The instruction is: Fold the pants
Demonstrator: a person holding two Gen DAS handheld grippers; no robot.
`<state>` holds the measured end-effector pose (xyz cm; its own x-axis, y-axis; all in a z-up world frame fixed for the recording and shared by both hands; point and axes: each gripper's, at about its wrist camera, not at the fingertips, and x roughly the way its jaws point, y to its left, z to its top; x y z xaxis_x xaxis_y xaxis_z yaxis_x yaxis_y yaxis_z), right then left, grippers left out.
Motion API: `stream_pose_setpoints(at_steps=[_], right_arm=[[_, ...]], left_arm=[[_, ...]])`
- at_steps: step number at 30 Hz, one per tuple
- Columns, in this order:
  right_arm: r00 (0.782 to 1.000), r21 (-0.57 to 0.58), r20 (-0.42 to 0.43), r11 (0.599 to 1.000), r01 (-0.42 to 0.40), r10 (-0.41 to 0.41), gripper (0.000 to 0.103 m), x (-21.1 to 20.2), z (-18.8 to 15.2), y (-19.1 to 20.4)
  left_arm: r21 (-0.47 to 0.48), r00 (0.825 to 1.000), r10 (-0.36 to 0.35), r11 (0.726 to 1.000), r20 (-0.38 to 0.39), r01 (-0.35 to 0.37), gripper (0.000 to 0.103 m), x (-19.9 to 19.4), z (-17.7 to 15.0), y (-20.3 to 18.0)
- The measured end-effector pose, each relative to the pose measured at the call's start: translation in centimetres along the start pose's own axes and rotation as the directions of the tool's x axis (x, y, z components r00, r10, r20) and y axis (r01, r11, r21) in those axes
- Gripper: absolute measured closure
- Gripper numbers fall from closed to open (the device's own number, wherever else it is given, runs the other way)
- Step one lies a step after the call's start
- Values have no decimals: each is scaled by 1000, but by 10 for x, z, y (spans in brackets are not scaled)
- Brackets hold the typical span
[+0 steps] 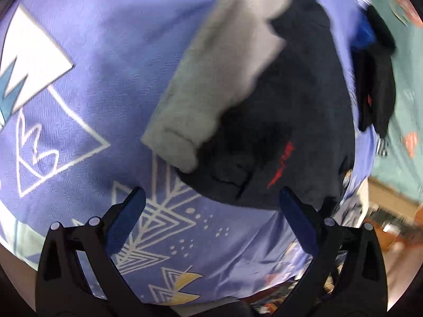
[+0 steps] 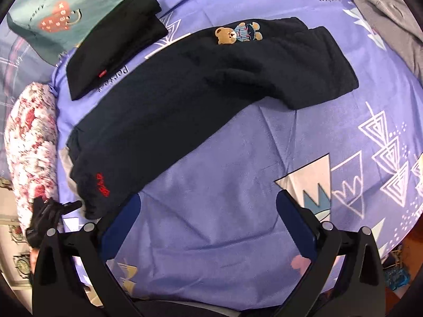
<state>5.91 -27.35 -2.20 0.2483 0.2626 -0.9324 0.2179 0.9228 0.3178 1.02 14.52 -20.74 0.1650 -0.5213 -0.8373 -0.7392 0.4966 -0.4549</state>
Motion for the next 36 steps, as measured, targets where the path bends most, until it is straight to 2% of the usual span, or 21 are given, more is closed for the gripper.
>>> stream_pose_setpoints(at_steps=[1,4,5,7,10,12,14,15,16,19,21,24,25,28,31,34,36], right_arm=[[1000,13,1,1000,-17,17,1,-2,0,-1],[998,38,45,999,-39,37,1,-16,2,-7],[998,48,52,998,-34,32,1,-18,2,-9],[998,102,56,994,-26,21,1,-19,5,-24],[999,224,44,974,15,-25,1,-14,7,-56],[996,260,50,964,55,-70,1,-12,9,-74],[992,273,60,958,90,-110,1,-10,11,-87],[990,290,64,952,98,-122,1,-9,13,-96],[990,309,73,947,92,-120,1,-8,15,-104],[986,352,111,933,77,-123,1,-4,27,-134],[981,345,141,935,80,-136,3,1,39,-149],[988,363,118,930,48,-97,27,17,62,-174],[990,385,120,923,19,-71,31,21,68,-183],[985,459,170,887,-53,-29,33,29,84,-208],[980,506,197,859,-76,-29,33,37,95,-225],[974,488,223,869,-86,-29,33,38,107,-226],[974,467,221,881,-67,-43,33,39,116,-225]], left_arm=[[-71,999,-33,997,-10,32,2,2,2,10],[-128,997,-76,989,-11,74,3,1,7,19],[-124,995,-96,988,-10,94,6,1,8,19],[-97,994,-108,990,-26,105,34,0,9,17],[-43,994,-100,994,-34,98,38,1,9,7],[-16,997,-78,997,-20,78,38,1,8,4],[10,997,-73,997,-20,74,44,0,10,-1],[19,998,-61,998,-20,61,53,3,12,-8],[21,999,-48,999,-20,48,67,9,11,-17],[16,1000,-18,1000,-16,18,86,12,11,-16],[26,1000,-12,1000,-5,12,91,18,8,-24],[42,999,-28,999,15,28,93,11,4,-25],[49,999,-36,998,24,34,93,2,5,-18],[55,997,-63,997,46,60,94,-4,6,-22],[20,993,-111,994,47,110,92,-2,10,-25],[-14,990,-133,991,45,134,84,3,12,-22],[-34,987,-152,987,48,154,82,4,13,-18]])
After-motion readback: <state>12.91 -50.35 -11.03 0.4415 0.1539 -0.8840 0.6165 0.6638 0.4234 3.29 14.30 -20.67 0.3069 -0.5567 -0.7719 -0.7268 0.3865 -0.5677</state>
